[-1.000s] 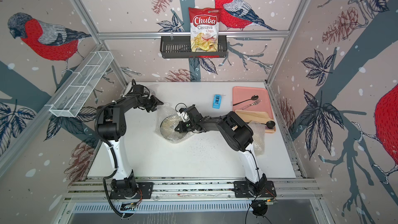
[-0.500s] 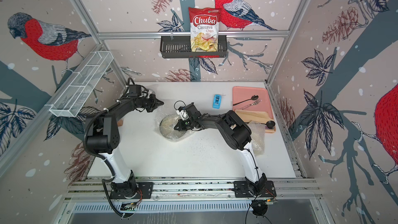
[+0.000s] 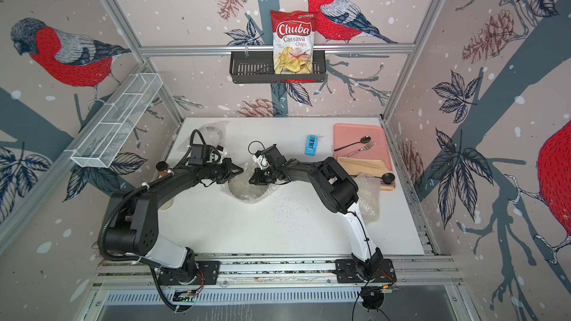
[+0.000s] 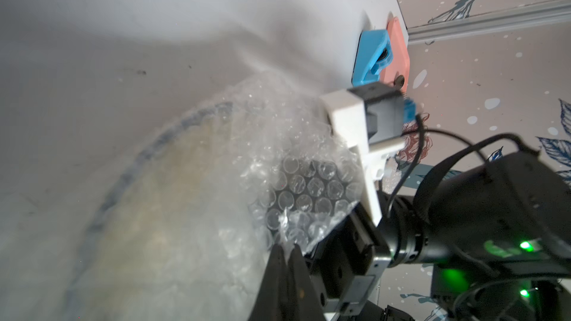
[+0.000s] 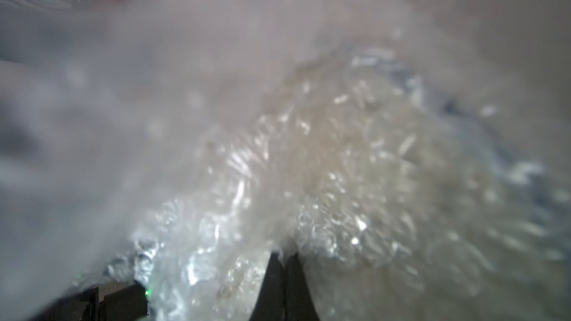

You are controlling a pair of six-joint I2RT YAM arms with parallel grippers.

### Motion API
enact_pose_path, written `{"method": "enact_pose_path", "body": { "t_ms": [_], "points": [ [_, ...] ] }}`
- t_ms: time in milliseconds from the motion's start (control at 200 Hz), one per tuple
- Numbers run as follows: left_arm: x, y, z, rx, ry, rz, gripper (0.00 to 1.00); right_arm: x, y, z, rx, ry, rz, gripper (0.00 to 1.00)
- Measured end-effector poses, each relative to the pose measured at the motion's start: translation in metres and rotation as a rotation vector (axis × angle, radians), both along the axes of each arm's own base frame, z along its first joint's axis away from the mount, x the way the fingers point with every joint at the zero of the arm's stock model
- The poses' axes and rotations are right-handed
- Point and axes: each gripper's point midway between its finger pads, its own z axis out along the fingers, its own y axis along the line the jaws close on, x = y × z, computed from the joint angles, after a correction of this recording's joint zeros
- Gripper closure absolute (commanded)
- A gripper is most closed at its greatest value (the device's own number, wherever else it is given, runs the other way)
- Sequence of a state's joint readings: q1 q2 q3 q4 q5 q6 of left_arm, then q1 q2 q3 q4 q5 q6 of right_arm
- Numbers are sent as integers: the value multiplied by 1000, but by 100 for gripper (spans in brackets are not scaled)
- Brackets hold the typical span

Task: Wrap dinner plates in bubble wrap
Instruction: Wrap the plate in the bubble wrap.

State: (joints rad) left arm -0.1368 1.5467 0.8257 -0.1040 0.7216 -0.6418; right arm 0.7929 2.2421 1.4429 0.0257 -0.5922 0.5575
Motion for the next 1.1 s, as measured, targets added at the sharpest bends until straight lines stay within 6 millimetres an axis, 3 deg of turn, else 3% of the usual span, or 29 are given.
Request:
{"method": "enact_pose_path", "body": {
  "t_ms": [180,390,615,861,991,1101],
  "points": [
    [-9,-22,-33,100,17,-67,100,4,-1,1,-3,16,-22,95],
    [-16,-20,-68,221,71,-109,100,2,-10,5,-35,8,-47,89],
    [-20,-28,-77,189,75,-162,100,-9,-30,18,-36,19,-57,79],
    [-19,-30,-78,177,79,-171,100,-17,-53,45,19,72,-55,77],
    [-18,-30,-75,177,66,-172,100,-10,-51,62,67,73,-75,82],
    [-19,-30,-74,180,61,-173,100,-4,-37,74,98,61,-74,89]
  ]
}}
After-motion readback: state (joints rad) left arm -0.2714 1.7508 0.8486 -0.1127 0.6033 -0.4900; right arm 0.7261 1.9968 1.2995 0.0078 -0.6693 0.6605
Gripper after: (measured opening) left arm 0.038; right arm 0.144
